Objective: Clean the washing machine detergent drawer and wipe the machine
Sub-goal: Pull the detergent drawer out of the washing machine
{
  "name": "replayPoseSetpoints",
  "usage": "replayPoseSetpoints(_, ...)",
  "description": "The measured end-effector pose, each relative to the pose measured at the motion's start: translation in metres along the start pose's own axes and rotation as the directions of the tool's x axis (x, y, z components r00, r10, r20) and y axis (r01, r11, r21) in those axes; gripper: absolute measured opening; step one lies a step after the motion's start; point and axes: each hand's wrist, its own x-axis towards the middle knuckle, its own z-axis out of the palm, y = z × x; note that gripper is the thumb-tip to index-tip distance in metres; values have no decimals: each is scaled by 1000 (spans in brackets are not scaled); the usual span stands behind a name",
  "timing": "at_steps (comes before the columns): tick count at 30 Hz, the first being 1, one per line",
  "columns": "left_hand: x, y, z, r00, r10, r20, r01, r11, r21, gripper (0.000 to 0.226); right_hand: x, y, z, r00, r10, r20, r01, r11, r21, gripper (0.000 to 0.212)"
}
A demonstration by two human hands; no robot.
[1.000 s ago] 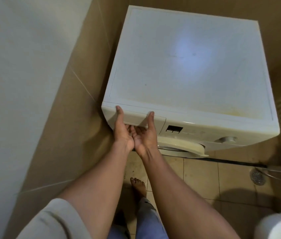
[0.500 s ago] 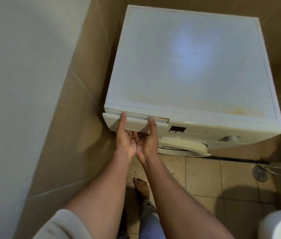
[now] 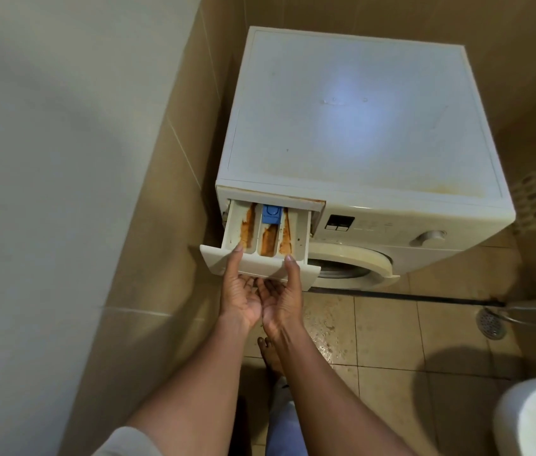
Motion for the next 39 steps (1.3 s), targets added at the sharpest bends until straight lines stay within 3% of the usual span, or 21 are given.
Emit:
replayPoseSetpoints(6,-6,-3,-17,1000,29,8,-30,997,75,53,-16,-3,-12,1000,-13,5,14,997,-78,63)
replayPoseSetpoints(7,-7,-4,-16,999,43,8,-43,993,105,52,-18,-7,-13,1000,-26,10,27,990,-140,57)
replayPoseSetpoints(9,-6,-6,-16,998,63,7,-64,982,178,49,-24,-11,-18,993,-113,-24,92,902,-421,41)
replayPoseSetpoints(11,-7,-10,-18,997,72,7,-72,964,256,51,-32,-12,-23,954,-297,-42,176,668,-724,28)
replayPoseSetpoints(13,-8,-15,-21,997,74,31,-80,945,318,58,-39,-13,-23,892,-442,97,311,441,-842,22)
replayPoseSetpoints(16,-12,-21,-18,995,80,59,-96,917,386,64,-41,-21,-4,774,-510,374,514,162,-843,15)
replayPoseSetpoints(20,-11,-20,-9,997,69,16,-69,903,423,100,-22,-35,34,678,-469,565,554,-179,-813,12)
replayPoseSetpoints(22,-8,-15,-7,999,52,-5,-45,898,437,99,-6,-41,50,693,-400,600,489,-350,-799,24)
replayPoseSetpoints(26,-1,-7,-10,1000,24,14,-28,892,450,56,25,-51,66,840,-171,515,274,-685,-675,67)
replayPoseSetpoints(29,5,-2,-13,1000,-8,30,-6,905,426,53,42,-53,67,893,-95,440,222,-757,-614,84)
replayPoseSetpoints(33,10,-2,-18,997,-23,68,-7,917,400,52,53,-50,68,895,-70,441,200,-821,-535,82)
replayPoseSetpoints(39,7,-4,-14,997,1,76,-28,933,359,43,51,-51,68,895,-54,442,204,-832,-515,79)
